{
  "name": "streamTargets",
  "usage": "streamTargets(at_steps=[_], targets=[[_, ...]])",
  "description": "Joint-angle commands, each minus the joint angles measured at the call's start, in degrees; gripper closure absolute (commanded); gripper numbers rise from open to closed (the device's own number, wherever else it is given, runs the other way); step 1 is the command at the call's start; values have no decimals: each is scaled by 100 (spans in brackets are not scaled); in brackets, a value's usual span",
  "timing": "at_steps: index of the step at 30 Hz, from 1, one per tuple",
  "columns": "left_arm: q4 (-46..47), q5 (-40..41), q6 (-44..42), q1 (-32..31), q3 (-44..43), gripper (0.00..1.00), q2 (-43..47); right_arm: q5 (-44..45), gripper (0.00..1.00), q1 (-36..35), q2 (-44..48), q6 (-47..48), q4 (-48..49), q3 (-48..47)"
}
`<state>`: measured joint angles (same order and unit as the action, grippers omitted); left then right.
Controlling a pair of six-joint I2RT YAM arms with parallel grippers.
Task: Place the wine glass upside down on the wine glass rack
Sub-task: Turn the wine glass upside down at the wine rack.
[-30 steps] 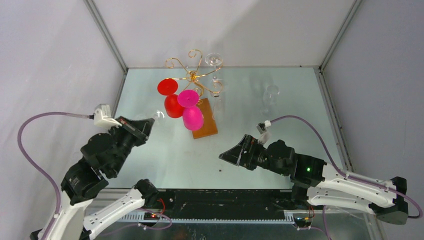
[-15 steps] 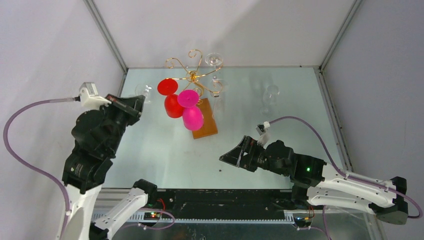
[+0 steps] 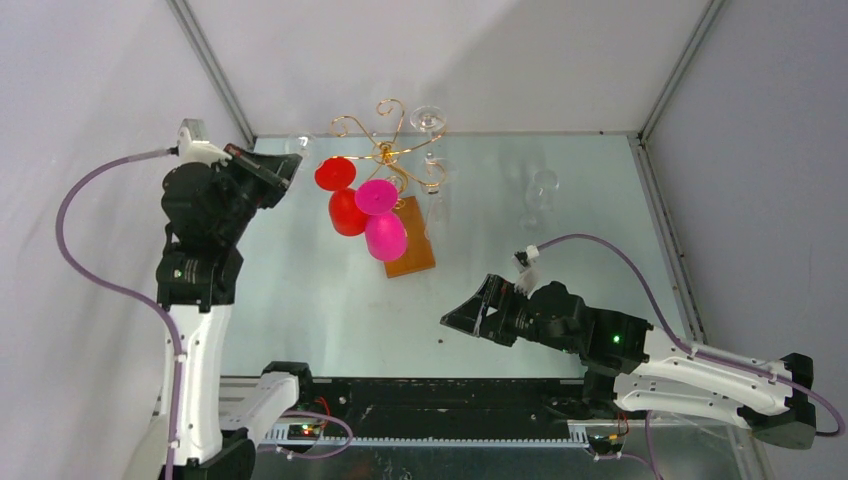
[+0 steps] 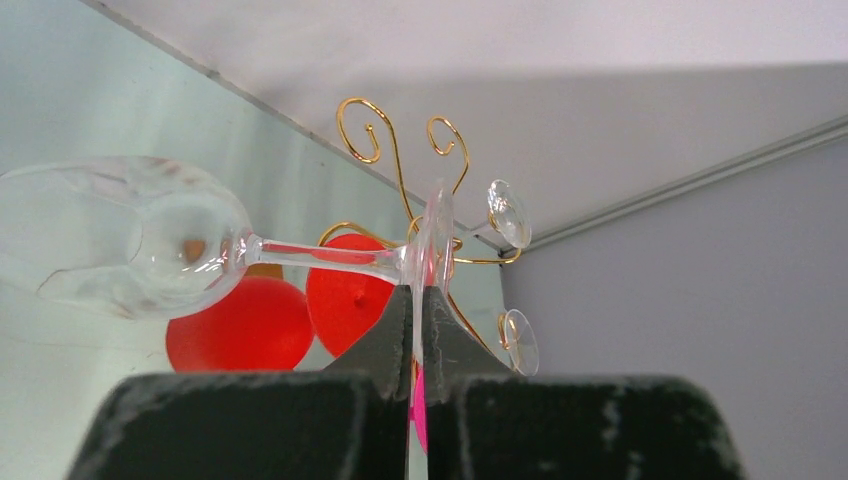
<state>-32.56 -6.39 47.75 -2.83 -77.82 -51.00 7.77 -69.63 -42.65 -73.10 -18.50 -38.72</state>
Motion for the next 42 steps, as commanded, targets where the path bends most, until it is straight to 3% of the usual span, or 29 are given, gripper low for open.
streamTargets(at_steps=[1,42], targets=[[841,-793,145,218,-51,100,-199,61,0,37,54,-1,41,74],[1787,-1697,727,265,283,100,-1175,-99,0,225,167,-61,110,321]])
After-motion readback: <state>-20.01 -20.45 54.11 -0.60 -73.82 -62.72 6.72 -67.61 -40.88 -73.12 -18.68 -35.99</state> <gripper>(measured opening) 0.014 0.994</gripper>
